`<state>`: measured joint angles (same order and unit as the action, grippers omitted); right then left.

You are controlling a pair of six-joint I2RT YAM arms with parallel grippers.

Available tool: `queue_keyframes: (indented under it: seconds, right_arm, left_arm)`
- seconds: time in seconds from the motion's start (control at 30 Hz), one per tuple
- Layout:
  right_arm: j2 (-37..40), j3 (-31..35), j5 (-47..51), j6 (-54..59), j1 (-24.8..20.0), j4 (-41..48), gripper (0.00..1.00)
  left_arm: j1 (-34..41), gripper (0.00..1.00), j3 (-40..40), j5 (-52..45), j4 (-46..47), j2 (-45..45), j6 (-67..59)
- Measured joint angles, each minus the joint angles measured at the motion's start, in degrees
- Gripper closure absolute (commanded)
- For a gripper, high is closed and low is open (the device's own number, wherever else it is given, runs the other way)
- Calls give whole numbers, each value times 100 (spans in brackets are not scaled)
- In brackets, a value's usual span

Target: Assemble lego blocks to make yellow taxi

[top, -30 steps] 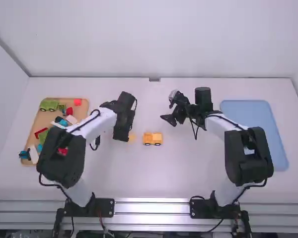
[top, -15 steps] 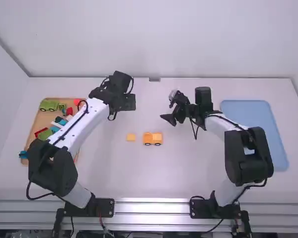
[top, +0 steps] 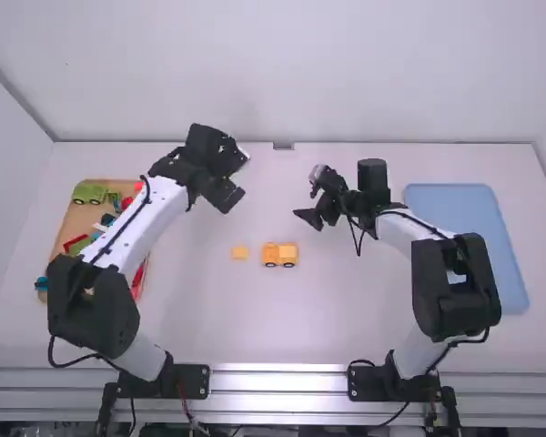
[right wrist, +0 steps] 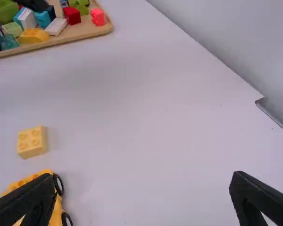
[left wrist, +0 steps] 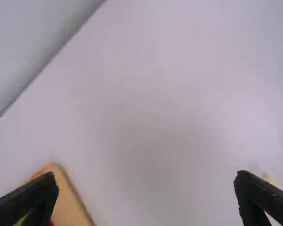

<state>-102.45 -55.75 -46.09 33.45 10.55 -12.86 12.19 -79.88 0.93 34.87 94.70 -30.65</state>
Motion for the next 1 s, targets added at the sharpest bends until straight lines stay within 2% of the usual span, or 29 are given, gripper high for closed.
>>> queue_keyframes:
  seconds: [0.07,0.17,0.27,0.43,0.73,0.87,1.0]
  right_arm:
    - [2,0,0,-4,0,-9,2]
    - [2,0,-2,-15,0,-42,1]
    - [2,0,2,7,0,-63,1]
    - [0,0,0,74,0,-44,1]
    - [2,0,-2,144,0,-46,1]
    - [2,0,-4,151,0,-44,2]
    - [2,0,-2,149,0,-46,1]
  left_arm:
    - [-315,1,2,-717,149,0,-496]
    - [-1045,1,142,-2321,133,0,-1547]
    - [-1502,1,509,-3244,-122,0,-2214]
    - [-1773,1,1207,-3856,-671,0,-2863]
    - [-1746,1,2247,-4194,-1582,0,-3735]
    - [-1749,1,2949,-4631,-2114,0,-4459]
    - [-1749,1,3311,-5145,-2667,48,-4736]
